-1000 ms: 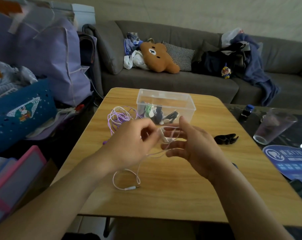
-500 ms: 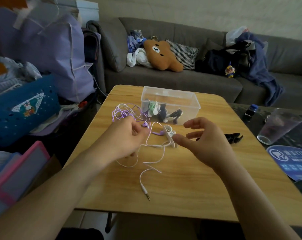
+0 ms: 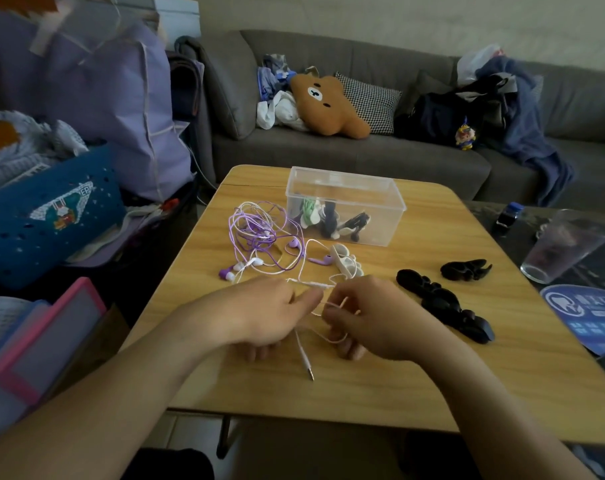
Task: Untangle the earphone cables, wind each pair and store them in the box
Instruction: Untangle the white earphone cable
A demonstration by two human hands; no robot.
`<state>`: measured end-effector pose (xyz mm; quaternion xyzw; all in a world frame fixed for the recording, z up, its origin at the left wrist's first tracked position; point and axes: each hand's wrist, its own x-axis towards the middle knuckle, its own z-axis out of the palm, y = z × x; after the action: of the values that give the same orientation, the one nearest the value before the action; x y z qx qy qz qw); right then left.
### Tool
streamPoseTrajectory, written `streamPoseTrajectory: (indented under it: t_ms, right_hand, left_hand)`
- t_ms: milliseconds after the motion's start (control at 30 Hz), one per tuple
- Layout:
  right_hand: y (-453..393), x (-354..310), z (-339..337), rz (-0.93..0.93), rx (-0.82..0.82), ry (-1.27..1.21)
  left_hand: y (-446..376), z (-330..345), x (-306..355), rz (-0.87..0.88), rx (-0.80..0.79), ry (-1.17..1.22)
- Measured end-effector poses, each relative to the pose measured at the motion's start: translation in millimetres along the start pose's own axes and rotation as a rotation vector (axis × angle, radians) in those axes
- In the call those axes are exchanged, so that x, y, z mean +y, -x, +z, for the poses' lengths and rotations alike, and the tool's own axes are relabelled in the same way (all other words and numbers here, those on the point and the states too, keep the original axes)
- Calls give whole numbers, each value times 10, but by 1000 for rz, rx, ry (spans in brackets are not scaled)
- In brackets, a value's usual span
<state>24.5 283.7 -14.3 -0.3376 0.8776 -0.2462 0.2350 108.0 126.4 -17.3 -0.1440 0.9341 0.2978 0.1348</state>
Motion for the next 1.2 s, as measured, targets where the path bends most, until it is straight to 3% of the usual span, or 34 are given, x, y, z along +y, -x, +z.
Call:
streamPoseTrajectory:
  t_ms: [100, 233, 367, 467, 567, 700, 833, 967, 1067, 1200]
  right_hand:
    - [19, -26, -19, 132, 51, -556]
    - [29, -84, -50, 86, 203, -976]
    - [51, -103, -113, 107, 258, -1315]
    - [41, -80, -154, 96, 291, -1503]
    - [30, -85, -161, 19, 251, -1644]
    - [54, -200, -148, -112, 191, -1675]
    - [71, -155, -204, -97, 308, -1490]
    - [79, -37, -242, 27, 486, -1109]
    - [81, 15, -260, 74, 450, -958]
    - [49, 61, -258, 128, 386, -812]
  left_hand:
    - [-71, 57, 40, 155, 132, 134]
    - [-57, 113, 176, 266, 26, 597]
    - [-33, 89, 221, 285, -22, 833]
    - [-10, 83, 219, 255, -77, 878]
    - [-3, 129, 240, 314, -36, 726]
    - [18, 166, 290, 377, 4, 650]
    - [17, 123, 326, 392, 4, 727]
    - [25, -41, 294, 346, -26, 1126]
    - [35, -161, 251, 365, -19, 1324]
    - [2, -247, 173, 414, 149, 1465]
